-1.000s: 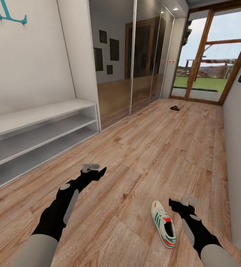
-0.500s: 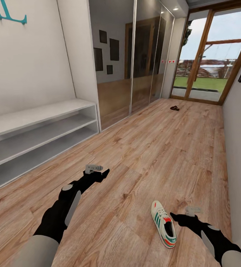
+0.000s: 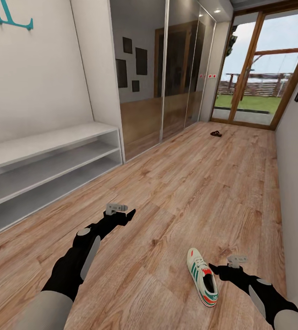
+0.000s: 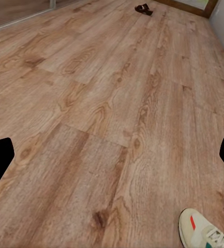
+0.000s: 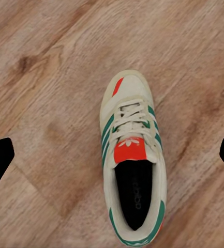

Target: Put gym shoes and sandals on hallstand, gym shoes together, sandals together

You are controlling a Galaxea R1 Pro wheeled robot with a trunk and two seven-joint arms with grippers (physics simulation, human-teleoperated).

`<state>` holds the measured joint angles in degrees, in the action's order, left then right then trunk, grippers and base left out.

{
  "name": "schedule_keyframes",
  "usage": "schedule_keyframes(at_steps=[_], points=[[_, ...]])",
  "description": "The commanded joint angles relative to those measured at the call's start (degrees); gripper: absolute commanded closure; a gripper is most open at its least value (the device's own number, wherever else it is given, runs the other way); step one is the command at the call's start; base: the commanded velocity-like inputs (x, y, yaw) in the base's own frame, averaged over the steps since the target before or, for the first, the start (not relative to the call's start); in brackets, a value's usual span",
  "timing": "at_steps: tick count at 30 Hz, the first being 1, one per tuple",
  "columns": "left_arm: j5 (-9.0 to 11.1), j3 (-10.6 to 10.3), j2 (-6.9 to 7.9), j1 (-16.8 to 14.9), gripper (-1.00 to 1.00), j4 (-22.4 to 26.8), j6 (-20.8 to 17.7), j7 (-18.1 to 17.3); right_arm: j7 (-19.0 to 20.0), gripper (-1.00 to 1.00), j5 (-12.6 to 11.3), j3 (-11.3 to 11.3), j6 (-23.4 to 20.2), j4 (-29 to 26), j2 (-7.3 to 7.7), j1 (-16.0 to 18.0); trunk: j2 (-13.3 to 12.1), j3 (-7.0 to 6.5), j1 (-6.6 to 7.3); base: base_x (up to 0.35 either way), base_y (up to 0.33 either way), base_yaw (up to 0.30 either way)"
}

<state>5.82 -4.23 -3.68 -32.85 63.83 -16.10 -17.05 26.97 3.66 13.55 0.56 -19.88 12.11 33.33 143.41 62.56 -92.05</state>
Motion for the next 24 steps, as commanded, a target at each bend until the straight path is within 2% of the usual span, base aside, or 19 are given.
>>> schedule_keyframes(at_steps=[1, 15, 16, 19, 21, 22, 24], points=[[0.60, 0.03, -0.01, -0.02, -1.00, 0.06, -0.52, -0.06, 0.36, -1.00, 0.37, 0.47, 0.06, 0.02, -0.06, 0.04, 0.02, 0.05, 0.01, 0.000, 0.000, 0.000], [0.60, 0.01, -0.01, -0.02, -1.00, 0.06, -0.52, -0.09, -0.23, -1.00, -0.04, 0.84, 0.09, -0.09, -0.19, 0.04, 0.02, 0.05, 0.01, 0.000, 0.000, 0.000], [0.60, 0.01, -0.01, -0.02, -1.00, 0.06, -0.52, -0.09, -1.12, -1.00, -0.05, 0.85, 0.14, 0.03, -0.27, 0.05, 0.02, 0.05, 0.01, 0.000, 0.000, 0.000], [0.60, 0.01, -0.01, -0.02, -1.00, 0.06, -0.52, -0.09, -7.30, -1.00, -0.05, 0.86, 1.12, 1.67, -0.37, 0.02, 0.02, 0.05, 0.01, 0.000, 0.000, 0.000], [0.60, 0.01, -0.01, -0.02, -1.00, 0.06, -0.52, -0.09, -13.03, -1.00, -0.05, 0.81, 4.01, 3.75, -0.41, 0.03, 0.02, 0.05, 0.01, 0.000, 0.000, 0.000], [0.60, 0.01, -0.01, -0.02, -1.00, 0.06, -0.52, -0.09, -15.62, -1.00, 0.04, 0.78, 7.86, 5.29, -0.41, 0.03, 0.02, 0.05, 0.01, 0.000, 0.000, 0.000], [0.60, 0.01, -0.01, -0.02, -1.00, 0.06, -0.52, -0.09, -16.27, -1.00, 0.10, 0.75, 9.53, 5.74, -0.42, 0.02, 0.02, 0.05, 0.01, 0.000, 0.000, 0.000]])
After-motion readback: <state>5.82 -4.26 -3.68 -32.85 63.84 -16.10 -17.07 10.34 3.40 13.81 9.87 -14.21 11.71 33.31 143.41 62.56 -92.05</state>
